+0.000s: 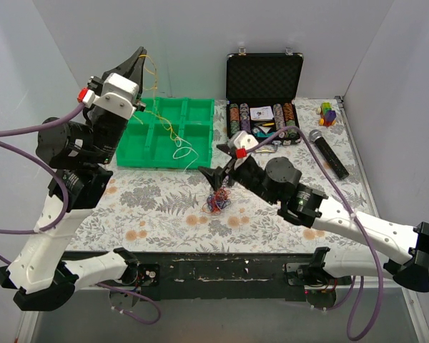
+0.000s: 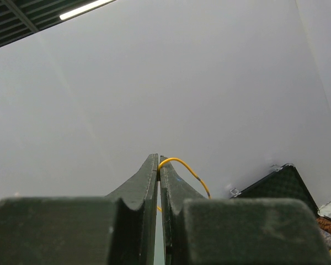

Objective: Untangle the cables
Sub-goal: Untie the cable.

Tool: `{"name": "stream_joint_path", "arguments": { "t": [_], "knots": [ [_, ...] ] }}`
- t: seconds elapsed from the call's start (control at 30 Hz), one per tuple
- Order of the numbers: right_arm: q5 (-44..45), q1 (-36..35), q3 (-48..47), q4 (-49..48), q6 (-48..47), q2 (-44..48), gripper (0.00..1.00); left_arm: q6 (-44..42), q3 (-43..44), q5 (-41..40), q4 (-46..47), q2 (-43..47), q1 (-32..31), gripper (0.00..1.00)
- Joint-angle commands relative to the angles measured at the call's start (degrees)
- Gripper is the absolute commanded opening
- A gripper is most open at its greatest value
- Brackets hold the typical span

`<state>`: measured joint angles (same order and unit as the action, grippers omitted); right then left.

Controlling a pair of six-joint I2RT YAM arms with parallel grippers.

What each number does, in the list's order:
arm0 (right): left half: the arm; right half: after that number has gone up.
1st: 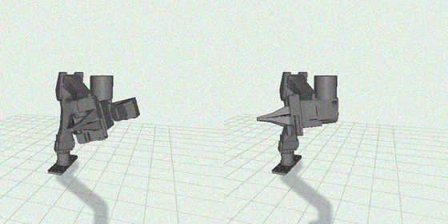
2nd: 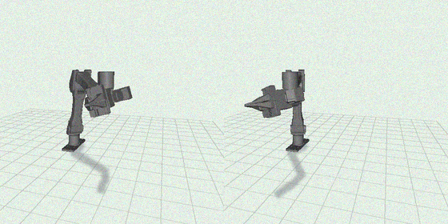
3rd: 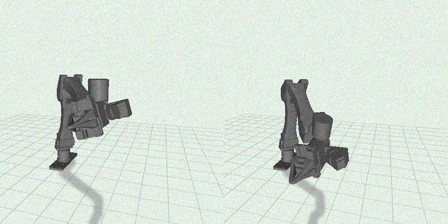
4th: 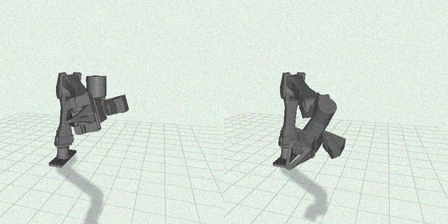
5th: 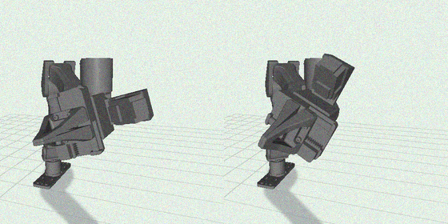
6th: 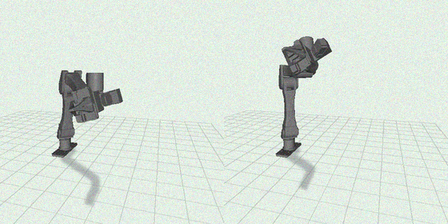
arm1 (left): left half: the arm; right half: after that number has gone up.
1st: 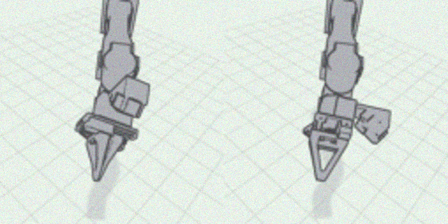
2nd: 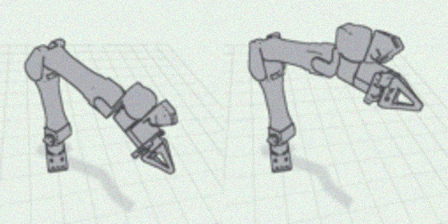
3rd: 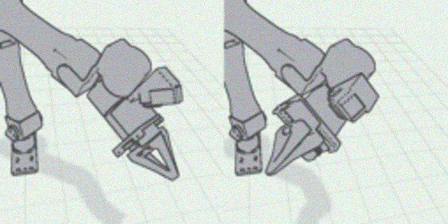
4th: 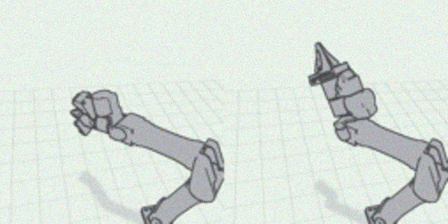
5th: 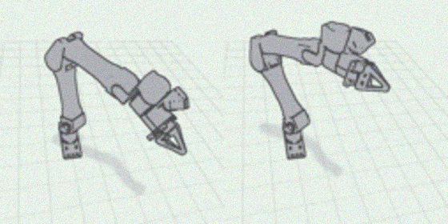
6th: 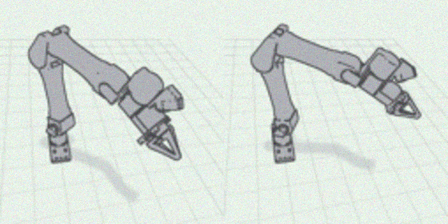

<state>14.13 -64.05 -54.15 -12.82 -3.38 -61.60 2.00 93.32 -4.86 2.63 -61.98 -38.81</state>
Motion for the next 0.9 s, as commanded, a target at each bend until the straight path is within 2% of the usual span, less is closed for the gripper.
{"name": "stream_joint_path", "arguments": {
  "t": [0.0, 0.3, 0.53, 0.87],
  "knots": [
    [-6.8, 1.9, -9.9, -7.7, -5.5, -5.4, 0.85, 2.6, 1.7, 1.3, -4.0, 1.0, 0.0, 0.01],
    [-18.7, 2.3, -17.0, -6.7, -3.2, -12.7, 0.82, 2.7, 1.6, 1.5, -4.6, 1.1, 0.1, 0.01],
    [-16.2, 2.3, -19.6, -3.0, -6.4, -16.3, 0.79, 3.4, 1.4, 2.0, -4.6, 1.8, 0.1, 0.01],
    [-13.0, 5.8, -19.8, -5.0, -7.4, -18.2, 0.62, 4.3, 2.6, 2.8, -6.6, 2.6, 0.1, 0.02]
  ]
}}
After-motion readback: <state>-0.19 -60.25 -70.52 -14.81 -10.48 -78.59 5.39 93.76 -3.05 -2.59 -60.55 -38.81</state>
